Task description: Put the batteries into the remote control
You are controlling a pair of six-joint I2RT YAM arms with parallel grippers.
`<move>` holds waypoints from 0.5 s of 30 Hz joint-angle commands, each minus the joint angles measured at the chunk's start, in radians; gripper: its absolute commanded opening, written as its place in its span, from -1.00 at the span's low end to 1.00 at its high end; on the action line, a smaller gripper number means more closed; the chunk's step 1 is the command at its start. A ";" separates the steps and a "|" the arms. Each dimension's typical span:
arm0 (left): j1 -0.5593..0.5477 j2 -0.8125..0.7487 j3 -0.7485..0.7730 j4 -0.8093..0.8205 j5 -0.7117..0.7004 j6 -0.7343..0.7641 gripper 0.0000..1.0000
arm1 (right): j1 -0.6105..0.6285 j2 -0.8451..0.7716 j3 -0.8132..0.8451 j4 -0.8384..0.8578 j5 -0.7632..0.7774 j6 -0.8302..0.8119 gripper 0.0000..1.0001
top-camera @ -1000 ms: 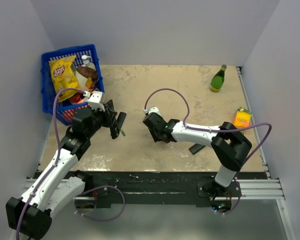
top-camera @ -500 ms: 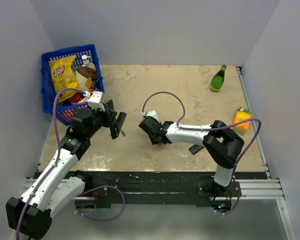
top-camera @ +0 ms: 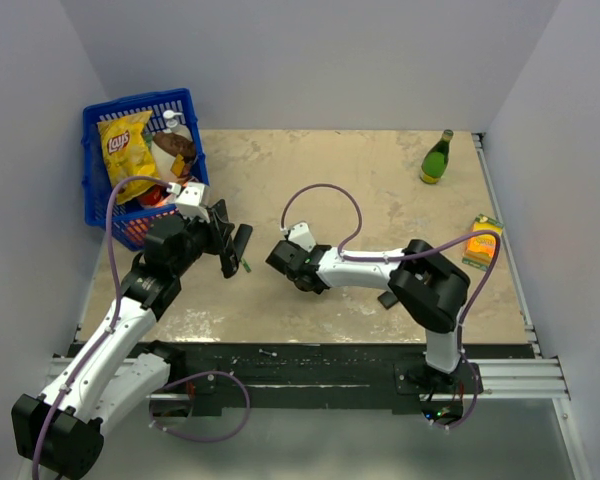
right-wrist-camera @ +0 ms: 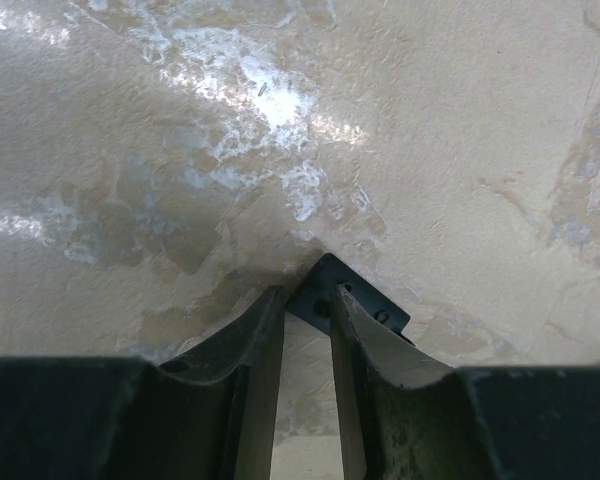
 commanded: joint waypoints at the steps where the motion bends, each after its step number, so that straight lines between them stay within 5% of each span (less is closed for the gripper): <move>1: -0.001 -0.009 0.006 0.046 0.008 0.016 -1.00 | 0.005 0.032 0.022 -0.057 0.076 0.045 -0.42; 10: -0.001 -0.009 0.006 0.046 0.010 0.016 -1.00 | 0.023 0.033 0.049 -0.080 0.113 0.041 -0.91; 15: -0.001 -0.012 0.006 0.048 0.008 0.016 -1.00 | 0.049 -0.016 0.086 -0.081 0.099 0.025 -0.99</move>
